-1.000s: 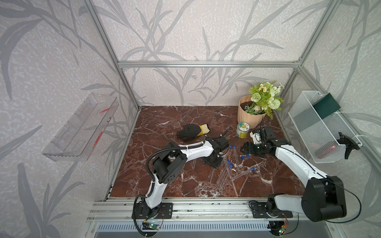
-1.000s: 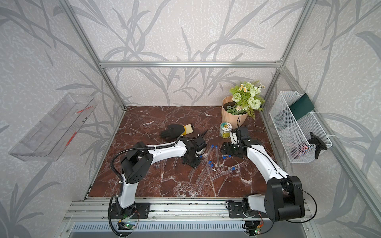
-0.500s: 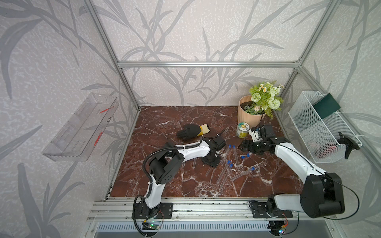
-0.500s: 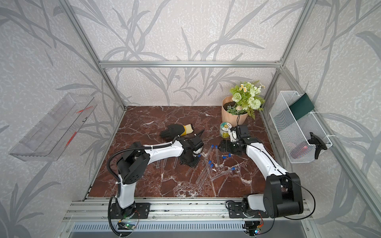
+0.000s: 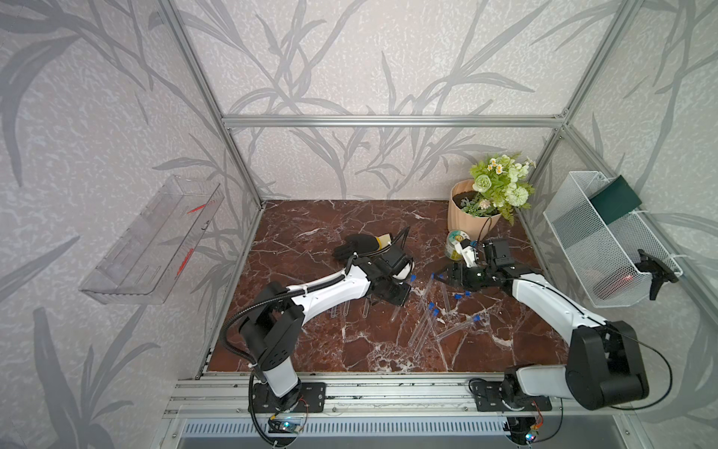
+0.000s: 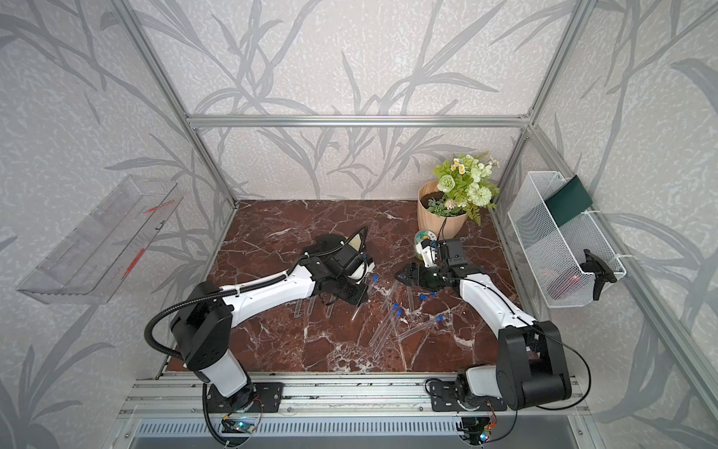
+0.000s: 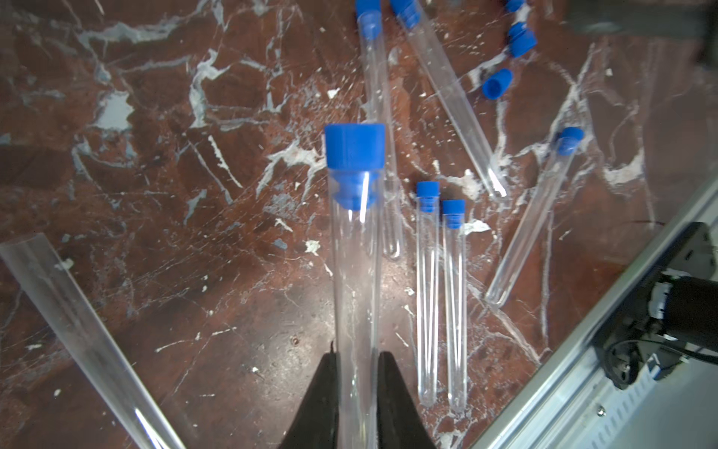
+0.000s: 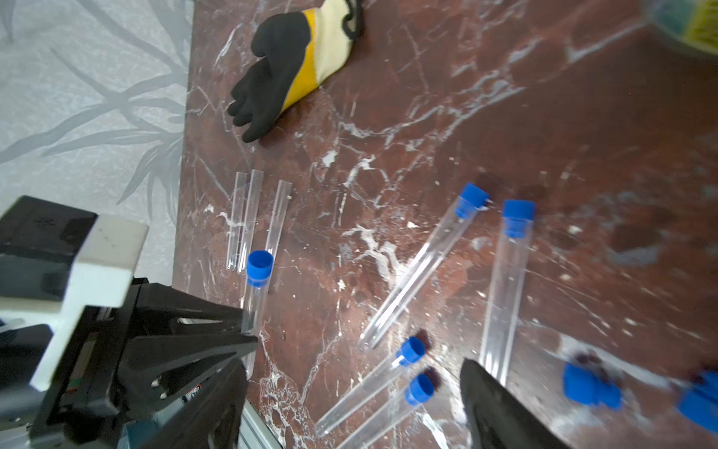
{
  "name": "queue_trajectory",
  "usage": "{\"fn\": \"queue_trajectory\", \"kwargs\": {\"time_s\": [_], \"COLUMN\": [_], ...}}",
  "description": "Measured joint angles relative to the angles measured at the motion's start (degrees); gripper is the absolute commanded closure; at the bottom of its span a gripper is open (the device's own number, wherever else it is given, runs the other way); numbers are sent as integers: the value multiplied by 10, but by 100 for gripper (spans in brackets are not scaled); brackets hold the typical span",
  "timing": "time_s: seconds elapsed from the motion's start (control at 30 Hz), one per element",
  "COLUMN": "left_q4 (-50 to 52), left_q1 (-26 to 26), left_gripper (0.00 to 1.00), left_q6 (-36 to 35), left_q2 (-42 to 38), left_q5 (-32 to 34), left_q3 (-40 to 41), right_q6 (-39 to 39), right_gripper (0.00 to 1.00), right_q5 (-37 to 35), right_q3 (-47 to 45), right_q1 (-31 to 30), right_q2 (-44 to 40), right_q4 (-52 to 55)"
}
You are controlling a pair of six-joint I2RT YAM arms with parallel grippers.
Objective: Remove stoppers from test tubes
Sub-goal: Pick up the test tube at the center of the board, then open the stopper on the test tube.
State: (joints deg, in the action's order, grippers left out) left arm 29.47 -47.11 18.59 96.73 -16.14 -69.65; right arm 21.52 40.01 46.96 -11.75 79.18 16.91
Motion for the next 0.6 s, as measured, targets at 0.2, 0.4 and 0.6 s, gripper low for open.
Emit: {"fn": "queue_trajectory", "kwargs": {"time_s": [0.2,0.4,0.6], "left_q4": [-35,-54,-61], "left_q1": [5,11,15], "left_gripper": [81,81,81], "left_q6": [0,0,0], "left_q2": [-16,-20,-25], "left_q5": [-26,-39,-46], "left_q3": [14,28,35], "right_q6": [67,137,179], "right_gripper": [27,43,50], "right_q5": [35,51,61], "right_q3": [-12,-24,-24], "right_q1": [-56,-56,-59], "right_q2": [36,64,89], "right_q4": [-105,-196,-255]}}
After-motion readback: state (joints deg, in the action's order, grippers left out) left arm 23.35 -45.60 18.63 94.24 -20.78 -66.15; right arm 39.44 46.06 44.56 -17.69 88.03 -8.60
